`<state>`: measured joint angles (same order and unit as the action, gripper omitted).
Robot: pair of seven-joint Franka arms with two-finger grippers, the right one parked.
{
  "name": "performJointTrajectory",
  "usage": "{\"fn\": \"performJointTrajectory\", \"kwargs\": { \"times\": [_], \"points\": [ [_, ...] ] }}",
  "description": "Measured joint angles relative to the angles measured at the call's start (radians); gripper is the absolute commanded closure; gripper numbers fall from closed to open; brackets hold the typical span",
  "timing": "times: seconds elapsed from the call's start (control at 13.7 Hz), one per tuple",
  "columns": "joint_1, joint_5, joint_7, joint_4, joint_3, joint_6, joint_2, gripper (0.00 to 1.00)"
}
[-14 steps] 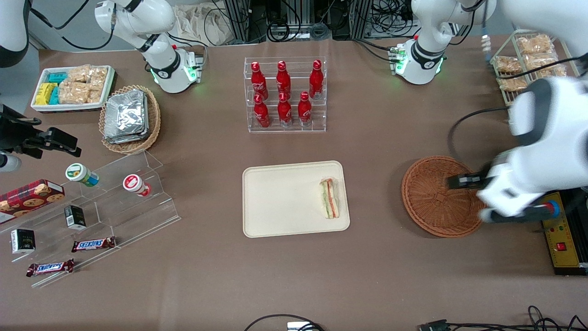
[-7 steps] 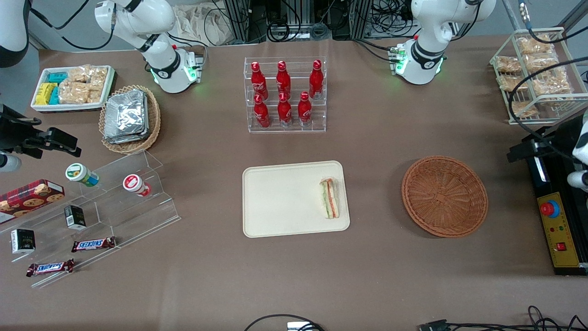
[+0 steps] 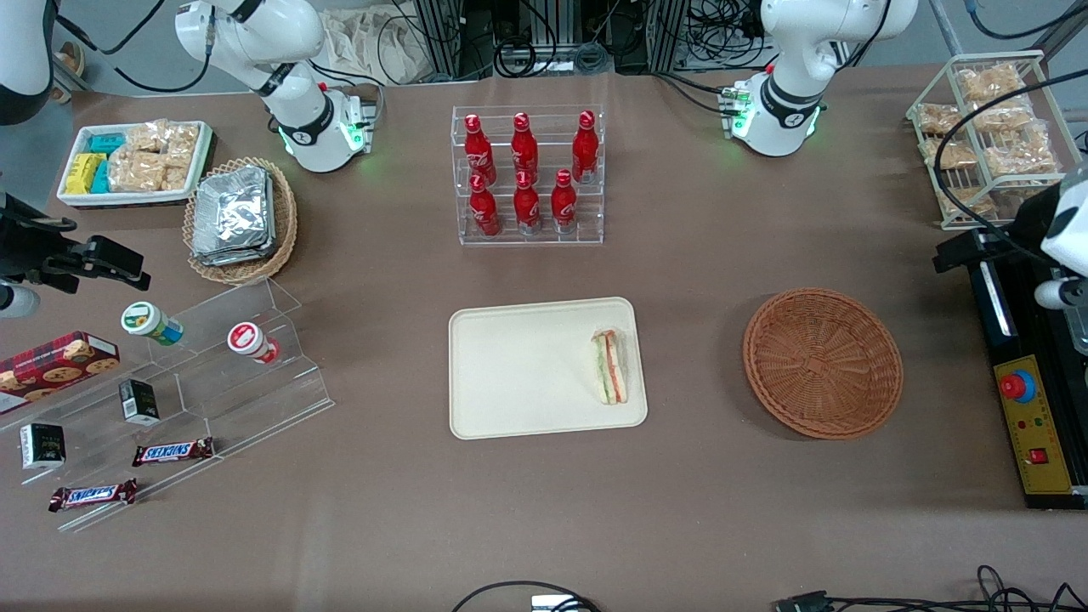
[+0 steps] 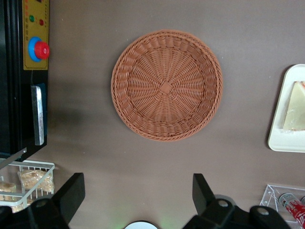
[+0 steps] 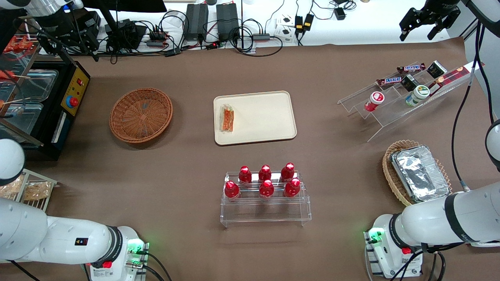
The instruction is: Place sandwich from basket to tray
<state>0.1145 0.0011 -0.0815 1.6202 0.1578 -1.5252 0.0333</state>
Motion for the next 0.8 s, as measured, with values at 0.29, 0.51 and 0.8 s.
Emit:
{"fn": "performJointTrajectory", "kwargs": {
  "times": [0.29, 0.51, 0.8],
  "points": [
    [0.000, 0.000, 0.000, -0.027, -0.003, -0.008, 0.001, 0.00],
    [0.001, 0.000, 0.000, -0.045, -0.007, 0.005, 0.018, 0.00],
    [0.001, 0.000, 0.000, -0.048, -0.007, 0.012, 0.022, 0.00]
  ]
}}
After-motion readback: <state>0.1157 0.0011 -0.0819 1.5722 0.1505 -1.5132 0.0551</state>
